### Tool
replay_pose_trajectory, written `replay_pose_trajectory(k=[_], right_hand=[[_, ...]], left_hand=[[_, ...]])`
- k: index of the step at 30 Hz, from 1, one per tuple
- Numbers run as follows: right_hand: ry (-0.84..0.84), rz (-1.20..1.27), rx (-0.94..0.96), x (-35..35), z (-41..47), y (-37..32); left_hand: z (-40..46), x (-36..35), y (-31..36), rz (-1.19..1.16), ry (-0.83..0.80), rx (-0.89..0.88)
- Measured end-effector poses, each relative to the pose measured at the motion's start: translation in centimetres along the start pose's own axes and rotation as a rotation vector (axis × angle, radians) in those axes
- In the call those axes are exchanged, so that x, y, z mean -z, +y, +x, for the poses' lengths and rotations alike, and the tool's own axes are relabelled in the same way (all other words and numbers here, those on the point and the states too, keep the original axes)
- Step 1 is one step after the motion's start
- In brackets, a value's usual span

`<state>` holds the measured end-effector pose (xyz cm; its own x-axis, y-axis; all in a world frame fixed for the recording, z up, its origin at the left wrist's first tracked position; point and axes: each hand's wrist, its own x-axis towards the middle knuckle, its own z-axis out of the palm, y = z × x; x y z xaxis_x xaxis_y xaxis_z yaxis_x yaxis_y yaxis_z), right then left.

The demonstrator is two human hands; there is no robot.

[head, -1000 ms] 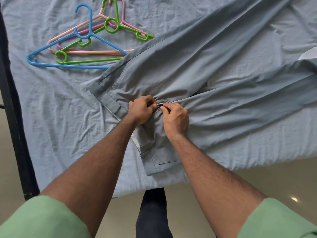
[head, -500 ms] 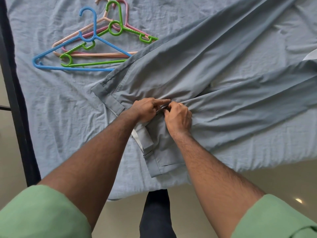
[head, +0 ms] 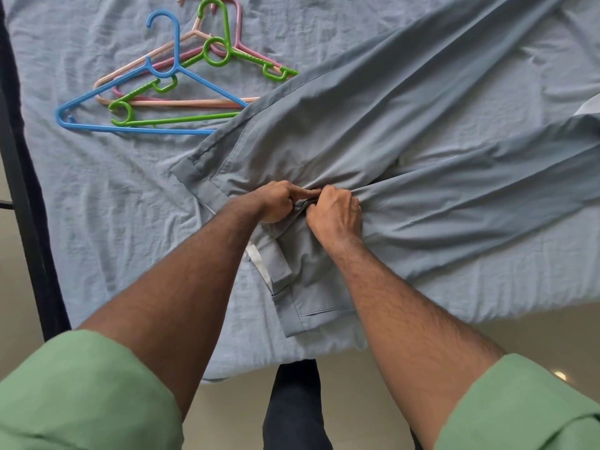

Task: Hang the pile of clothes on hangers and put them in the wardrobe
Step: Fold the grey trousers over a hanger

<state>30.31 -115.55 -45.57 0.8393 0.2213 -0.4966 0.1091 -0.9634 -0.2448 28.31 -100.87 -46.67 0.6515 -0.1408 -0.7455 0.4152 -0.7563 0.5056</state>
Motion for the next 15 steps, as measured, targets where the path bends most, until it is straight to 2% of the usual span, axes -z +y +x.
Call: replay_pose_trajectory(k=[5,11,15], right_hand=[[0.034,-0.052,0.082,-0.1,-0.1,-0.1],[0.289,-0.141,0.305,-2.0,-0.7,1.7],[0.248,-0.206,0.395,-2.9,-1.2,1.7]], left_hand=[[0.1,-0.5,-0.3,0.024,-0.006,0.000],[0.9,-0.1,-0.8,0.126,-0.094,-0.033],[1.1,0.7,-0.3,0.203,-0.153,-0.038]])
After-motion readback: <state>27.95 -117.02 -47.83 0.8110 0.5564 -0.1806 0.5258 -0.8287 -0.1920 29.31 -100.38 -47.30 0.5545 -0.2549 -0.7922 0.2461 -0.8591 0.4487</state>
